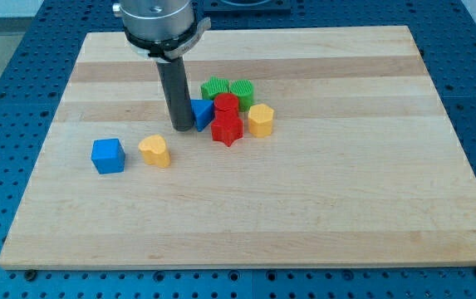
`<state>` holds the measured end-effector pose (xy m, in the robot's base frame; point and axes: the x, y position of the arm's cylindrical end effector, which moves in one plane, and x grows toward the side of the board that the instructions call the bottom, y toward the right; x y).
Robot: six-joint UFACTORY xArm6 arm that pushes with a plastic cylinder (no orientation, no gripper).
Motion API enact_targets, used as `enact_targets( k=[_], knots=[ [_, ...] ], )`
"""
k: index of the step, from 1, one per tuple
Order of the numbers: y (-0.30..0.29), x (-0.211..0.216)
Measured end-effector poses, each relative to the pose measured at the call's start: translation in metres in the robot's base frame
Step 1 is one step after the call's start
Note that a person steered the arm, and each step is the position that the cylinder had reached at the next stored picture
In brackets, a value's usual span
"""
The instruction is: Push yellow heart to the group of blocks
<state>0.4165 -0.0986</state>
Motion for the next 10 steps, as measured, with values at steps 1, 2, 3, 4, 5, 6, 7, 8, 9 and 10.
enact_targets(
  k=[1, 2, 3, 4, 5, 6, 7, 8, 9, 10],
  knots=[
    [0.000, 0.029],
    [0.008, 0.067],
    [0.013, 0.099],
    [-0.012, 0.111],
    [-0.031, 0.109],
    [-0.046, 0.096],
    [-0.056, 0.081],
    [-0.057, 0.070],
    [-0.029, 0.064],
    [-0.019, 0.050]
  ],
)
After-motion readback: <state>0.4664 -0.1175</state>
